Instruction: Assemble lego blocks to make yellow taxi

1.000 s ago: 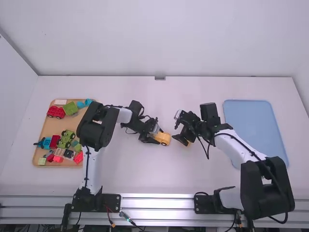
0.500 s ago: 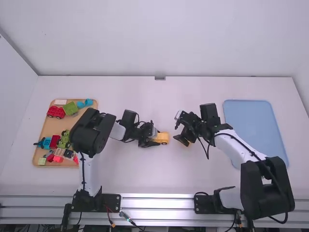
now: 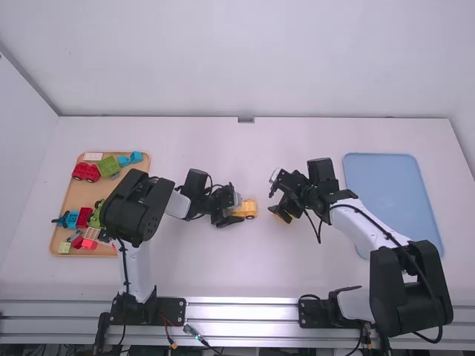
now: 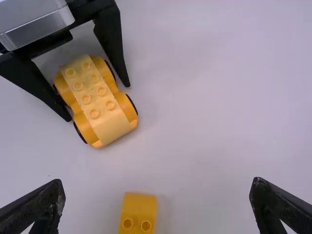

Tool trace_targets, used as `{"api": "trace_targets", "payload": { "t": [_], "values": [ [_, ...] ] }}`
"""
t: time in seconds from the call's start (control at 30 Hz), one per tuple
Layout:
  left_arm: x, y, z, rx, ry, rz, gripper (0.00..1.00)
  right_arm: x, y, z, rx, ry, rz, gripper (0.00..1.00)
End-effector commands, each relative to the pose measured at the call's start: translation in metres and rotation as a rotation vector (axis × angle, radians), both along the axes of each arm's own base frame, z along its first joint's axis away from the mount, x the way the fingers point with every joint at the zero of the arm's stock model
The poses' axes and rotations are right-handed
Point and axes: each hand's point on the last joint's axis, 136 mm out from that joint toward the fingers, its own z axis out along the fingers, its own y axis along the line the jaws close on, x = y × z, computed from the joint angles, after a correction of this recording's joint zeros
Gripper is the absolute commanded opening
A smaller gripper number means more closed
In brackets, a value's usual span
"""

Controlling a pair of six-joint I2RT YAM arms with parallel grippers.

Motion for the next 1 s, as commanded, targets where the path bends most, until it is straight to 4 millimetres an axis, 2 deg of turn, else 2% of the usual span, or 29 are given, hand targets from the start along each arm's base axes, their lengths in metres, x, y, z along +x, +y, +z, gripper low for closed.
{"api": "trace_targets", "payload": {
  "t": [0.0,0.07,0.1,0.13,0.33,0.53,0.7,0.87,0.97],
  "values": [
    [-0.003,0.005,-0.008,0.044,0.014,0.02,0.84,-0.009,-0.001,-0.003,-0.012,-0.011,0.028,0.99],
    [-0.004,0.006,-0.009,0.051,0.001,0.007,0.89,-0.011,-0.001,-0.008,-0.007,-0.016,0.03,0.99],
    [-0.005,0.006,-0.01,0.052,0.002,0.006,0.97,-0.012,-0.001,-0.011,0.007,-0.023,0.027,0.99],
    [-0.005,0.006,-0.01,0.051,0.004,0.007,0.99,-0.012,-0.001,-0.012,0.022,-0.027,0.024,0.99],
    [-0.005,0.006,-0.01,0.049,0.009,0.012,0.99,-0.024,-0.002,-0.023,0.154,-0.086,0.041,0.99],
    [-0.008,0.003,-0.006,0.021,0.015,-0.01,0.99,-0.027,-0.009,-0.035,0.265,-0.116,0.021,0.99],
    [-0.011,0.001,-0.003,0.003,0.021,-0.024,0.99,-0.026,-0.012,-0.043,0.33,-0.098,0.032,0.99],
    [-0.011,0.001,-0.003,0.004,0.021,-0.023,0.99,-0.014,-0.015,-0.06,0.397,-0.011,0.033,0.99],
    [-0.011,0.001,-0.004,0.005,0.021,-0.022,0.99,-0.013,-0.016,-0.071,0.396,-0.004,0.055,0.93]
  ]
}}
